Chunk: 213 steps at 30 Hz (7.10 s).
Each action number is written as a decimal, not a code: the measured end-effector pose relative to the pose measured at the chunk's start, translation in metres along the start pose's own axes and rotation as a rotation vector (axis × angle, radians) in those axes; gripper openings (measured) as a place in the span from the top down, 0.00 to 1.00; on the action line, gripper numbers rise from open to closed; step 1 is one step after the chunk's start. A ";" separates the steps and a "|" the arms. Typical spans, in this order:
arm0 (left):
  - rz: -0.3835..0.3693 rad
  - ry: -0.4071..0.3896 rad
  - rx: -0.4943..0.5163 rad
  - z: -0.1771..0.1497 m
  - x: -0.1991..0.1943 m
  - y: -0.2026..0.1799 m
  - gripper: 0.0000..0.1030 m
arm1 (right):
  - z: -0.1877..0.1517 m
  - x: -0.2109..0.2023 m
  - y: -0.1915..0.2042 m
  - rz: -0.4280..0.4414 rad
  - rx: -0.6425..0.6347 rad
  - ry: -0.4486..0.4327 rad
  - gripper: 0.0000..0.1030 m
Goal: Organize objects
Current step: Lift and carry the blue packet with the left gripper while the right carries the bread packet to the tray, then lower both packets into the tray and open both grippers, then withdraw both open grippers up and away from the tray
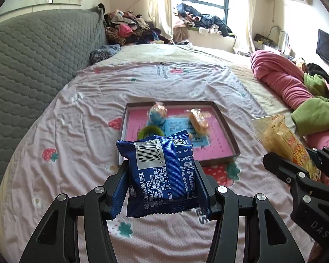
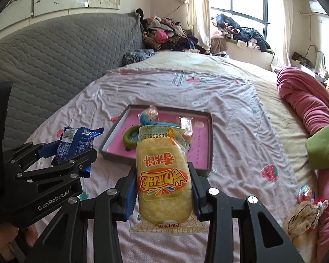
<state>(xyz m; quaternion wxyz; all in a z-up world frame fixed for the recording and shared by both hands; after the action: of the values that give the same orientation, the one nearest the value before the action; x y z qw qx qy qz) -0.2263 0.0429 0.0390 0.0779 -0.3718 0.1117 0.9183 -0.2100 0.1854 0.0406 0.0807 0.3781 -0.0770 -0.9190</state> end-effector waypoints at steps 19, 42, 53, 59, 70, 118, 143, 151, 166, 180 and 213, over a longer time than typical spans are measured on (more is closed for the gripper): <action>0.000 -0.058 0.013 0.065 0.056 0.008 0.45 | 0.056 0.048 -0.011 -0.008 -0.015 -0.048 0.60; -0.008 -0.038 0.002 0.050 0.160 0.004 0.45 | 0.047 0.155 -0.040 -0.009 0.026 -0.028 0.60; -0.011 -0.031 -0.011 0.041 0.184 0.006 0.45 | 0.036 0.170 -0.043 -0.014 0.019 -0.033 0.60; -0.008 -0.005 -0.007 0.036 0.198 0.006 0.45 | 0.035 0.179 -0.047 -0.030 0.016 -0.030 0.60; -0.003 0.035 0.007 0.026 0.216 0.003 0.45 | 0.027 0.195 -0.053 -0.045 0.019 0.018 0.60; 0.026 0.103 0.054 0.011 0.240 -0.006 0.43 | 0.005 0.234 -0.064 -0.063 0.022 0.154 0.60; 0.044 0.122 0.025 0.010 0.235 0.004 0.22 | 0.009 0.227 -0.067 -0.078 0.027 0.148 0.35; 0.036 0.112 0.010 0.013 0.228 0.006 0.21 | 0.013 0.220 -0.071 -0.080 0.038 0.133 0.31; 0.036 0.079 0.002 0.017 0.214 0.007 0.21 | 0.019 0.212 -0.075 -0.088 0.051 0.107 0.26; 0.069 0.020 -0.010 0.025 0.192 0.012 0.09 | 0.027 0.196 -0.074 -0.094 0.064 0.060 0.13; 0.123 -0.081 -0.064 0.025 0.085 0.039 0.09 | 0.032 0.103 -0.041 -0.085 0.078 -0.040 0.01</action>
<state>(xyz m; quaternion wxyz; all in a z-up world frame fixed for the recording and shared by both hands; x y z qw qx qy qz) -0.3119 0.0171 0.0027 0.0139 -0.3293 0.1016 0.9387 -0.3087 0.2072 -0.0152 0.0253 0.3653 -0.0980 -0.9254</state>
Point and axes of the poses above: each gripper's, at about its wrist camera, not at the fingertips, and x roughly the way its jaws point, y to its left, z to its top, the point moved 3 cm from there along x, roughly the way its jaws point, and after that the axes turned 14 degrees about x, right-handed, at the moved point
